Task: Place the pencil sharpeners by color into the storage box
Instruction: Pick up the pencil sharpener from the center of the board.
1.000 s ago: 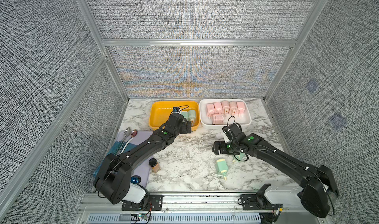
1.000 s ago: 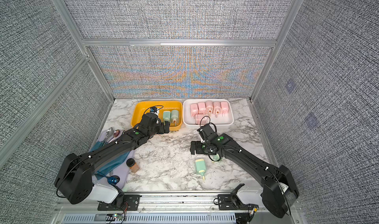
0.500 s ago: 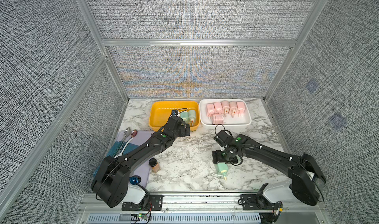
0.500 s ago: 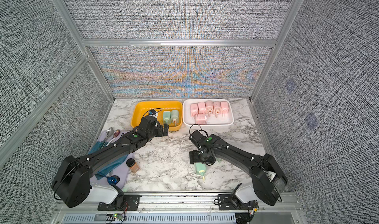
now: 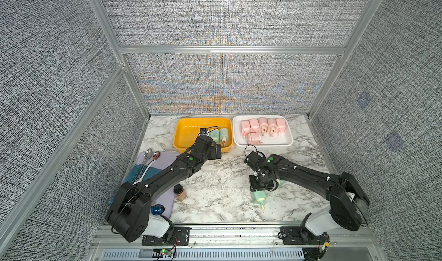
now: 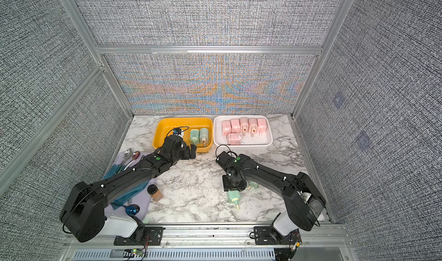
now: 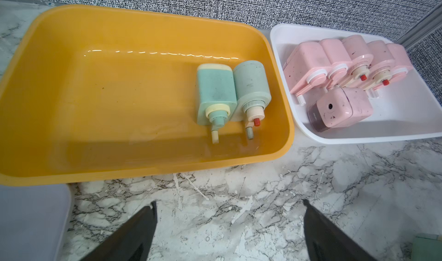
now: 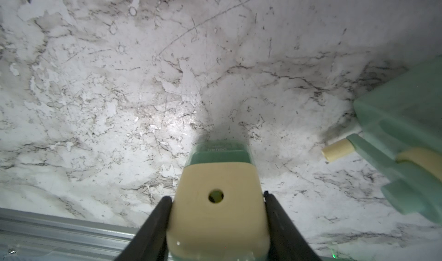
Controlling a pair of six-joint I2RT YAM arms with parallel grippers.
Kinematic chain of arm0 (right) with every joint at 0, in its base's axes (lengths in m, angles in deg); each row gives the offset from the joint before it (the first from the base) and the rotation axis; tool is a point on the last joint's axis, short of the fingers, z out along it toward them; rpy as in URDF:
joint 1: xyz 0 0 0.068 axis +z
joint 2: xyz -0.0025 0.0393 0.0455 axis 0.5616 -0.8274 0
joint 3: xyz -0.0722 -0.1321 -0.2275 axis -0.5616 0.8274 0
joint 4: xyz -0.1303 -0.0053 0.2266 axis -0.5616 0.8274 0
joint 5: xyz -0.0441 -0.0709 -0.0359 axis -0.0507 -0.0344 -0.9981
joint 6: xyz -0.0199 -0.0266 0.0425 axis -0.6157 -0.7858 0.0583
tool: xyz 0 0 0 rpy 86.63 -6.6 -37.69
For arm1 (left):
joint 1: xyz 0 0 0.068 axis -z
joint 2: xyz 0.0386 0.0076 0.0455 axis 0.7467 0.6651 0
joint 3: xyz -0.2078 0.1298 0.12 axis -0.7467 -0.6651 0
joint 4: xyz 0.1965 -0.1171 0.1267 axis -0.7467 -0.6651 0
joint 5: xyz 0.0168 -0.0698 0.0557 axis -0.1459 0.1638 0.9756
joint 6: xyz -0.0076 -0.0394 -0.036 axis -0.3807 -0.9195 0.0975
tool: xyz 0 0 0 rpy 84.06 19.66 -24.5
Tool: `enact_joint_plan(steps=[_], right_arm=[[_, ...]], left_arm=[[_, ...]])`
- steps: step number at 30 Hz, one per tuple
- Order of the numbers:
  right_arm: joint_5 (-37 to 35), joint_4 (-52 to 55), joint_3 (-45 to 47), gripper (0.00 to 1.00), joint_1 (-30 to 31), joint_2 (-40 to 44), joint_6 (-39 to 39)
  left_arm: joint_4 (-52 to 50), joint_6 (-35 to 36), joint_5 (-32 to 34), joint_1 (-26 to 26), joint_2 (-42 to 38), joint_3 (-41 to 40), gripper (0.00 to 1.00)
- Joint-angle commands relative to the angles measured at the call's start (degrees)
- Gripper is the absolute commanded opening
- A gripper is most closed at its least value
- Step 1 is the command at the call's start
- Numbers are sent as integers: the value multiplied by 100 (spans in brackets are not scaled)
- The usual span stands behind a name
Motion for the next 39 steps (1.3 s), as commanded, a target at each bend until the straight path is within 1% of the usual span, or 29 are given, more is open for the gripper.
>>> enact_joint_plan(steps=[1,3,5,9,16,20,26,31,34,36,37,39], right_arm=[[-78,176,-61,38,3,-40,-60],[-92,166,-90,25,-4,-44,-65],[-131,60,-74,0,-12,-18,-69],[-115,-241,-3,0,-67,3,-39],[20,-548,-194,0,-103,-109,-143],[-134,-775,-323,0,-111,-60,35],[45,-1288,-650,0,-146,29,266],[-145,-1584,-742,0,-179,29,900],[-163,-1848,-766,0,-288,33,1507],[-108,-1944,-873,0,-419,-14,2085],[-108,-1958,-940,0,-464,-50,2301],[-177,-1891,-1107,0,-535,-147,2725]], left_arm=[[52,102,30,2,-33,7,99],[60,156,-32,0,-60,16,99],[114,229,-151,1,-93,-13,99],[333,339,-317,0,-241,-154,99],[293,415,-399,0,-327,-166,99],[272,441,-440,7,-357,-168,99],[246,516,-507,0,-458,-173,99],[217,577,-632,0,-529,-151,99],[262,626,-717,0,-550,-146,99],[340,720,-835,5,-532,-158,99],[399,826,-1035,5,-527,-176,99],[664,1167,-1636,9,-511,-270,99]])
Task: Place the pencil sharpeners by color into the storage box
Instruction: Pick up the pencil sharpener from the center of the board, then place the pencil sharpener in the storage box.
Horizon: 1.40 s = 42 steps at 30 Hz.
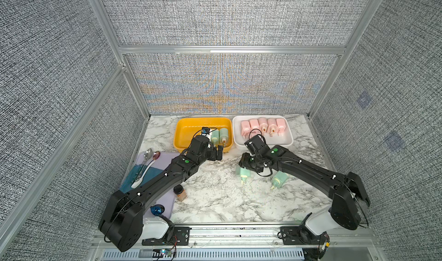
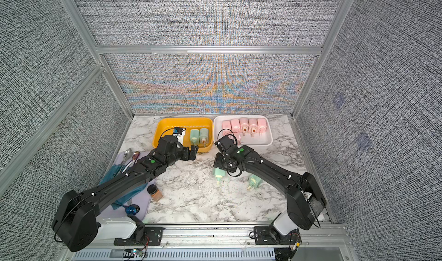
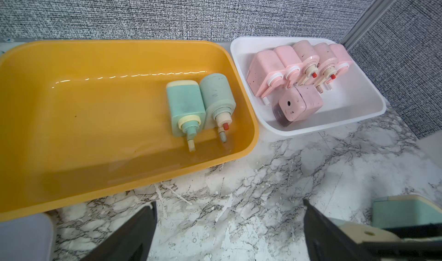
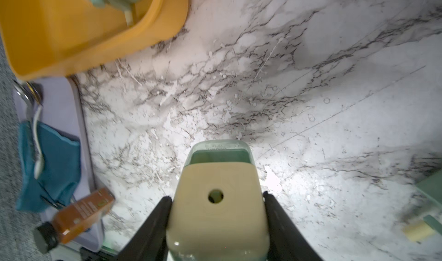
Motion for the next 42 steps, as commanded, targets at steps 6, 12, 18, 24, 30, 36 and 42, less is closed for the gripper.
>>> enact_joint_plan(steps=[6,12,18,24,30,36,42], right_arm=[[351,-224,-376,0,-276,-259,2061],[713,-959,464,0,-480,149,3624],[657,-710,292,0,-535,87,3896],[620,-574,158,0,-531,-21,4194],[561,-215,-356,0,-522,-313,3907],[792,-249,-402,0,-525,-515,3938],[904,-390,-270,0,-542,-476,4015]], left_arm=[[992,1322,-1581,130,-225,-405,99],[1495,2367,-1536,436,-416,-812,99],[1838,3308,-1480,725,-582,-1138,99],[1710,3995,-1444,953,-627,-1105,99],[1291,4570,-921,1268,-390,-791,99],[923,4786,-197,1641,-81,-432,97],[1020,4812,-111,1706,152,-467,95]])
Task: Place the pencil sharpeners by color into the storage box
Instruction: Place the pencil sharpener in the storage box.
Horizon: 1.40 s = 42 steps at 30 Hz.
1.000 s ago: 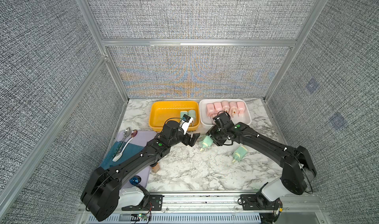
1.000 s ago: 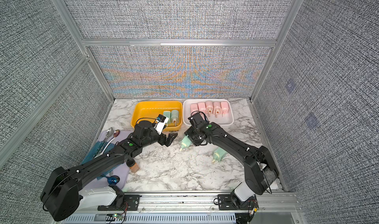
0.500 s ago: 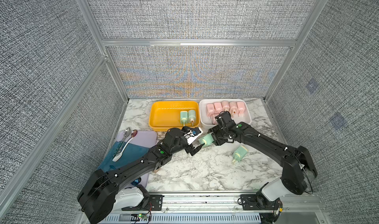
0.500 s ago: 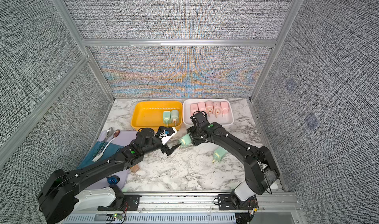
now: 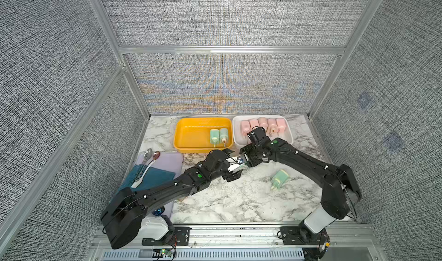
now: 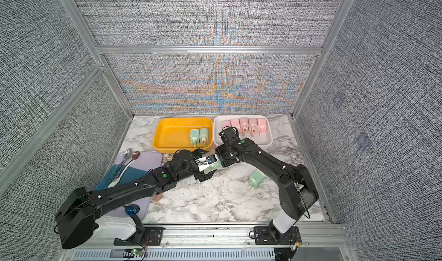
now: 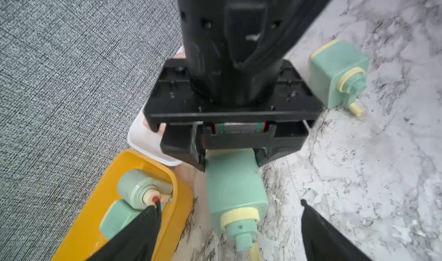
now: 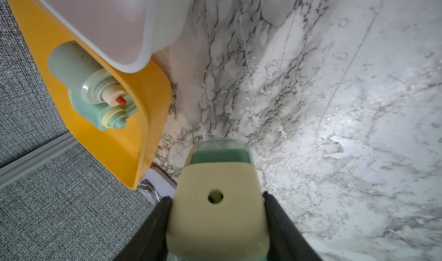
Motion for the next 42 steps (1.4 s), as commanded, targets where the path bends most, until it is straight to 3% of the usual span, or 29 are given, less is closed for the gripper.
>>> enact_joint_plan(steps=[1,12,17,33,35,42], right_arm=[[156,-142,97,0,-17,64,137],[281,-466,345,0,-39,279,209],[534,-579,389,0,-90,256,209],[428,-492,378,0,-117,365,223],[462,-494,380,0,-122,355,236],[542,-737,360,0,-129,344,46]], left_arm=[[101,110,184,18,94,-33,94],[245,155,342,27,677,221,89],[448,252,439,126,777,190,81],[93,488,978,352,1178,513,64],[45,479,986,373,1203,555,59],[1,328,1000,387,1195,616,24]])
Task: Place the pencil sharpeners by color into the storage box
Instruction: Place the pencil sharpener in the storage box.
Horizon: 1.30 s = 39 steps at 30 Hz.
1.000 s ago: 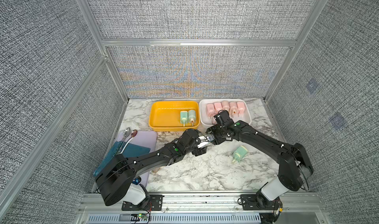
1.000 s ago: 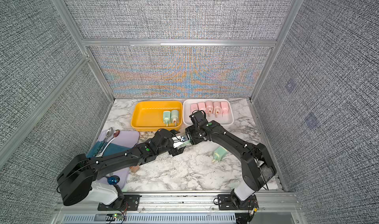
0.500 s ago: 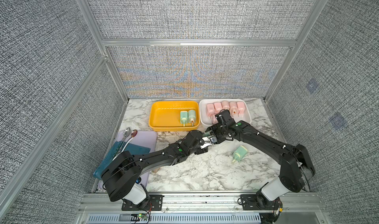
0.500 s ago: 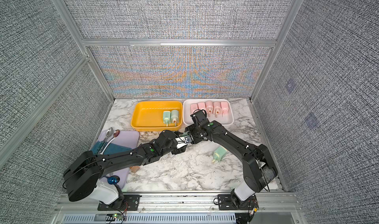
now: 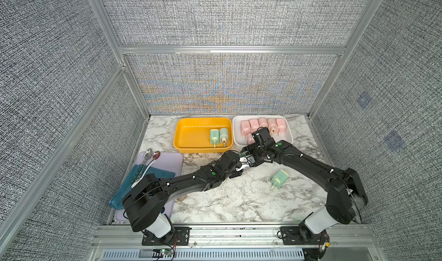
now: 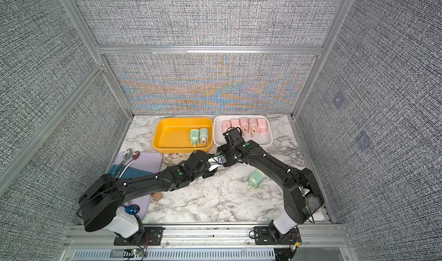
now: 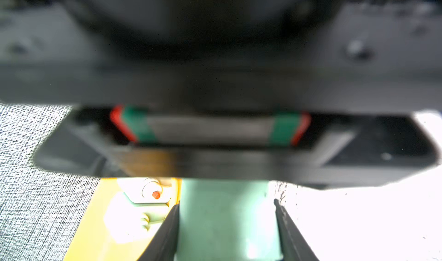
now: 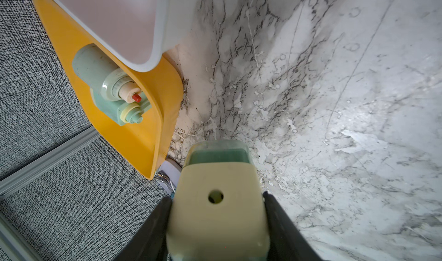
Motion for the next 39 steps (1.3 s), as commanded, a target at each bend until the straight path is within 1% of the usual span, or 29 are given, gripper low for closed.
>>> enact_joint_plan(steps=[1,5,7,8,10,11,14,17,20,22,23,24,25,26,27,28,30,34,37,39], right_arm=[[243,-292,-16,0,8,26,-128],[159,-303,52,0,-28,84,-116],[88,-389,118,0,-22,141,-96],[74,-437,148,0,-21,165,-62],[82,-602,249,0,-38,235,-13],[86,-656,286,3,-51,252,-17],[178,-831,366,18,-147,276,-134],[361,-892,371,35,-363,192,-441],[580,-996,515,53,-544,185,-575],[700,-1232,654,62,-637,242,-732],[690,-1294,707,68,-681,294,-838],[664,-1337,751,76,-720,344,-947],[635,-1356,781,80,-748,397,-1030],[604,-1387,821,89,-796,451,-1118],[579,-1416,865,91,-824,513,-1184],[562,-1456,901,93,-850,563,-1243],[477,-1571,967,99,-873,672,-1413],[281,-1892,1024,99,-866,862,-1798],[180,-2097,1011,99,-826,1012,-2165],[-24,-2172,985,99,-759,1124,-2493]], left_arm=[[-98,121,-190,27,-33,44,21],[-134,94,-230,31,-20,58,11],[-297,33,-180,27,8,157,3],[-370,-12,-154,26,17,205,0],[-417,-55,-157,33,13,220,0],[-394,-54,-162,26,17,205,0],[-350,-50,-142,27,18,173,0],[-355,-147,-189,29,-15,165,0],[-261,-240,-199,26,-78,79,0],[-173,-295,-135,32,-126,-11,0],[-145,-336,-92,27,-151,-47,0],[-125,-369,-67,30,-183,-79,0],[-89,-405,-52,18,-218,-114,0],[-44,-451,-48,18,-268,-161,0],[15,-485,-49,15,-324,-206,0],[85,-532,-61,1,-372,-259,0],[248,-663,-55,-38,-481,-368,0],[574,-1010,85,-158,-659,-579,0],[601,-1348,126,-303,-800,-633,0],[613,-1616,129,-443,-887,-677,0]])
